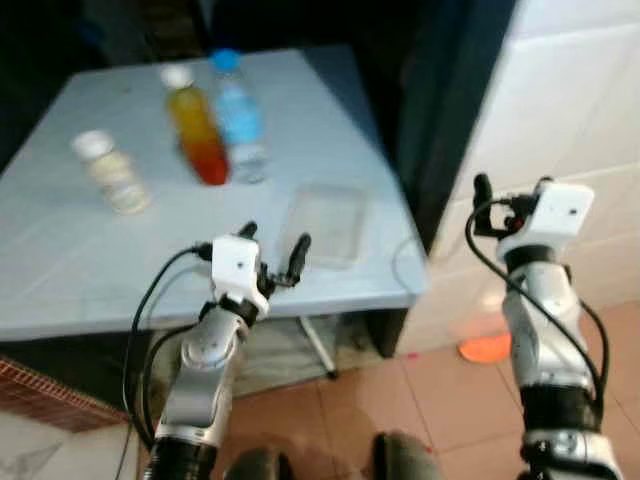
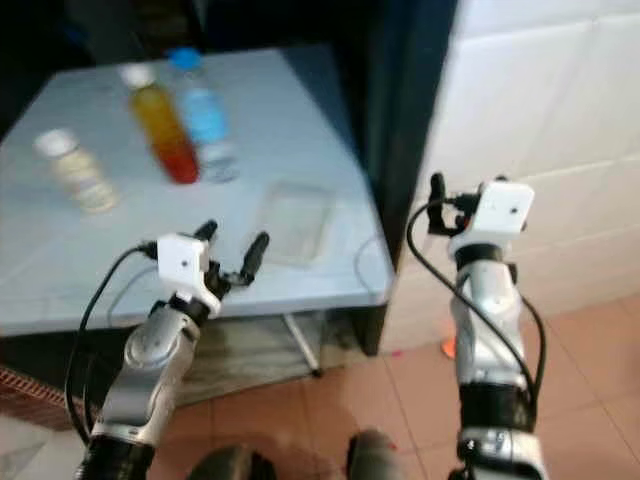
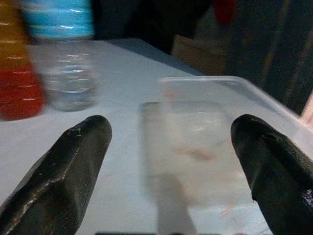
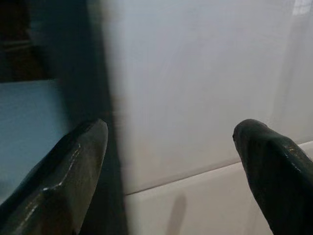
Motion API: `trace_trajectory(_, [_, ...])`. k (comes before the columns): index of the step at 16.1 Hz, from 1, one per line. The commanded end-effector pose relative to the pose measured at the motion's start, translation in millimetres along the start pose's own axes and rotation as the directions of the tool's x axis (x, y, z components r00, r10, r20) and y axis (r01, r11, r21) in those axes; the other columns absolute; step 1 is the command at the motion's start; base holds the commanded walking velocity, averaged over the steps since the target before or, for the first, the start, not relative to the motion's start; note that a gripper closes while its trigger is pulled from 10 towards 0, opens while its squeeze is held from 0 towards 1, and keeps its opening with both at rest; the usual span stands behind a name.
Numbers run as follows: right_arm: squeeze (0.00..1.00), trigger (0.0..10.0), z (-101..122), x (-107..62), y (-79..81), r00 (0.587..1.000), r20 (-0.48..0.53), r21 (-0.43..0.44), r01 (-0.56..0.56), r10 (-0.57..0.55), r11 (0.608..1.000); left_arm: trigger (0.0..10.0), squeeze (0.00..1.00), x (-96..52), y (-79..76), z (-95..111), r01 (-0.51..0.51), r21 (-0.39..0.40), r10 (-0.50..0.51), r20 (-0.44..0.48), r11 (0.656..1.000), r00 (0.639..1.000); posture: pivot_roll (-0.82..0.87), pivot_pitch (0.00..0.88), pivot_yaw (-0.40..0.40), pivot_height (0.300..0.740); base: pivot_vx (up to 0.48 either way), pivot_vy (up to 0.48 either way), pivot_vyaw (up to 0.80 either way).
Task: Restocking fridge
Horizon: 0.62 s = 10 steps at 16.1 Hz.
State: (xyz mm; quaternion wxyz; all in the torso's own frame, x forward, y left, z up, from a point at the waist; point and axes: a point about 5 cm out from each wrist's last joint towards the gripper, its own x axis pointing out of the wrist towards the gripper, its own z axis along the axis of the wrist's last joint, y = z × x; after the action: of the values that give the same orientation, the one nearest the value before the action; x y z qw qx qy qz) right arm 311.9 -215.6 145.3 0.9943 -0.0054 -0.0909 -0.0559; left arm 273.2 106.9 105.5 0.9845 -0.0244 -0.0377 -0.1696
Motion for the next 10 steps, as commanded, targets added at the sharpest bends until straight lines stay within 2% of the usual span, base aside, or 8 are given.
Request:
trace_trajectory(1, [0.00, 10.0, -0.1, -1.5, 13.2, 0.999, 0.003, 0.006, -0.054, 0.054, 0.999, 10.0, 0.00, -4.6, 8.4, -1.2, -0.034, 0.010, 0.034, -0.010, 0.999, 0.999, -0.02, 0.109, 0.072, 0.740, 0.000, 0.000, 0.00])
trace_trajectory(6, [0.00, 10.0, -0.6, -6.0, 15.3, 0.999, 0.000, 0.008, -0.053, 0.053, 0.999, 10.0, 0.00, -5.7, 9.0, -1.7, -0.035, 0.011, 0.035, -0.021, 0.999, 0.999, -0.02, 0.113, 0.070, 0.740, 0.000, 0.000, 0.00])
trace_trajectory(10, [0.00, 10.0, -1.8, -15.2, 18.4, 1.000, 0.002, -0.010, -0.031, 0.031, 0.999, 10.0, 0.00, -7.1, 9.2, -2.4, -0.034, 0.002, 0.034, -0.026, 0.999, 0.999, -0.02, 0.117, 0.067, 0.740, 0.000, 0.480, 0.00])
